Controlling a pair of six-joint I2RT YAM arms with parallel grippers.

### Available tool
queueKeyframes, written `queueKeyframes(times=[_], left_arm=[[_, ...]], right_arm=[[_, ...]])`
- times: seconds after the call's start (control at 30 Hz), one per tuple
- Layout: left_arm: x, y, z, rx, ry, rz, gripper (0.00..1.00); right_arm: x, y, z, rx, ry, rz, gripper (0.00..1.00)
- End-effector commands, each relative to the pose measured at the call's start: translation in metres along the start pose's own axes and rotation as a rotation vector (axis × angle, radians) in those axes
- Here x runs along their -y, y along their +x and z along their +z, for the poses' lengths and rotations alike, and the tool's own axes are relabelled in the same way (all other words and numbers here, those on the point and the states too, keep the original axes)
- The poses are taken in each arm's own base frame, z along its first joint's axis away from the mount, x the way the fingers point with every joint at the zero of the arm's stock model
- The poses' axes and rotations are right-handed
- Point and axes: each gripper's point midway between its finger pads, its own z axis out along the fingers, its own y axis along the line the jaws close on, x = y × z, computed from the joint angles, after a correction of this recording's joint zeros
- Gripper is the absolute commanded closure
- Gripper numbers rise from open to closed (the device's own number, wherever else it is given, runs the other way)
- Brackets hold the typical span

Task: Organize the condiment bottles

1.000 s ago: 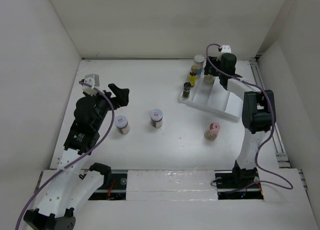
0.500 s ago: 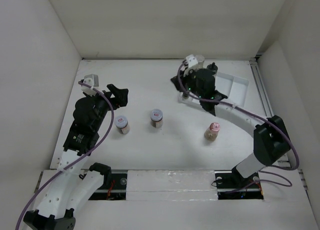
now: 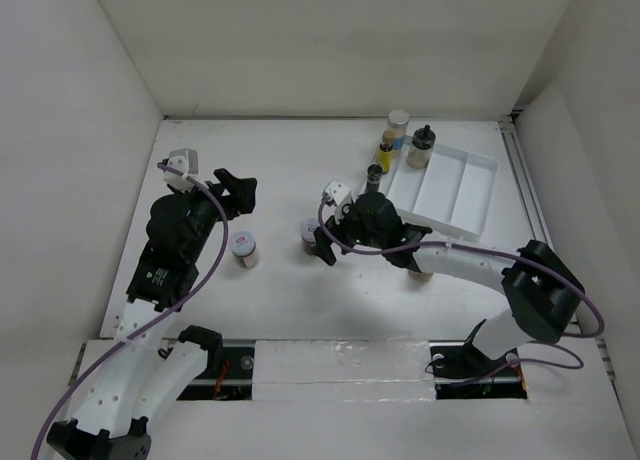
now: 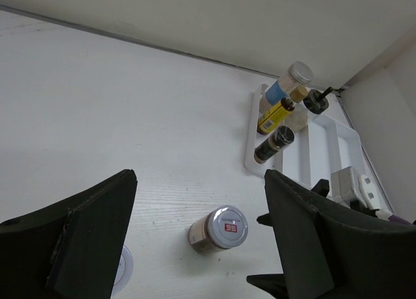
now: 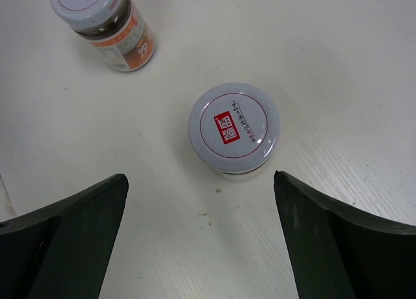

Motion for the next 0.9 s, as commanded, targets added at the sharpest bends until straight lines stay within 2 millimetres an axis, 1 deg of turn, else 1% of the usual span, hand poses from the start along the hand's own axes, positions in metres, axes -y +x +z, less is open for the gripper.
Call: queueKeyframes(times=[0.0,0.03,0.07,0.1,0.13,0.17,0.2,0.23,0.27,0.3,0.4,0.43,0.47,0.5,0.57,0.6,0.67,0.7,0.73,0.77,0.8,0.83,0.87], left_arm=[[0.004,-0.013,0.0,0.045,0.019,0.013,0.24],[0.006,-0.016,-0.003,0.056,0.025,0.012,0.23],[0.006,-0.016,-0.003,0.056,0.025,0.012,0.23],[0.006,-0.016,-0.004,0.064,0.029,0.011,0.23],[0.006,-0.016,-0.004,0.064,0.029,0.011,0.23],[0.006,-0.016,-0.004,0.064,0.029,0.011,0.23],[0.004,-0.012,-0.002,0.048,0.021,0.012,0.23],[0.004,-0.012,-0.002,0.047,0.021,0.012,0.23],[0.006,-0.011,-0.002,0.043,0.03,0.013,0.23],[0.006,-0.011,-0.002,0.043,0.03,0.013,0.23],[0.006,-0.013,-0.005,0.051,0.034,0.012,0.23],[0.008,-0.012,-0.005,0.046,0.044,0.013,0.23],[0.008,-0.012,-0.005,0.046,0.044,0.013,0.23],[0.009,-0.014,-0.005,0.055,0.048,0.012,0.23],[0.01,-0.016,-0.007,0.063,0.052,0.012,0.23],[0.01,-0.016,-0.007,0.063,0.052,0.012,0.23],[0.011,-0.013,-0.005,0.05,0.058,0.013,0.23],[0.011,-0.013,-0.005,0.05,0.058,0.013,0.23],[0.011,-0.013,-0.005,0.05,0.058,0.013,0.23],[0.011,-0.013,-0.005,0.05,0.058,0.013,0.23],[0.011,-0.013,-0.005,0.05,0.058,0.013,0.23],[0.011,-0.013,-0.005,0.05,0.058,0.013,0.23],[0.012,-0.013,-0.005,0.046,0.066,0.013,0.23]], right_arm=[[0.0,-0.005,0.003,0.007,0.011,-0.018,0.01],[0.003,0.001,0.01,-0.013,0.012,-0.027,0.01],[0.003,0.002,0.014,-0.019,0.012,-0.025,0.01],[0.007,0.002,0.018,-0.021,0.03,-0.025,0.01],[0.01,-0.006,0.023,-0.009,0.041,-0.027,0.01],[0.014,-0.005,0.03,-0.01,0.054,-0.036,0.02],[0.017,-0.007,0.034,-0.002,0.065,-0.038,0.03],[0.017,-0.015,0.038,0.017,0.064,-0.041,0.08],[0.019,-0.013,0.047,0.019,0.064,-0.041,0.12],[0.02,-0.013,0.051,0.023,0.064,-0.042,0.14],[0.024,-0.018,0.062,0.049,0.074,-0.046,0.16],[0.025,-0.016,0.064,0.049,0.074,-0.046,0.17],[0.024,-0.022,0.064,0.06,0.074,-0.048,0.22],[0.025,-0.016,0.067,0.047,0.074,-0.046,0.26],[0.027,-0.019,0.067,0.059,0.084,-0.038,0.41],[0.024,-0.027,0.061,0.087,0.083,-0.032,0.5],[0.022,-0.037,0.052,0.12,0.081,-0.038,0.5],[0.023,-0.034,0.045,0.119,0.093,-0.037,0.51],[0.024,-0.055,0.028,0.174,0.102,-0.03,0.51],[0.029,-0.064,0.016,0.206,0.122,-0.03,0.53],[0.044,-0.071,0.002,0.233,0.171,-0.004,0.54],[0.051,-0.081,-0.02,0.276,0.2,0.007,0.54],[0.062,-0.086,-0.032,0.3,0.235,0.022,0.55]])
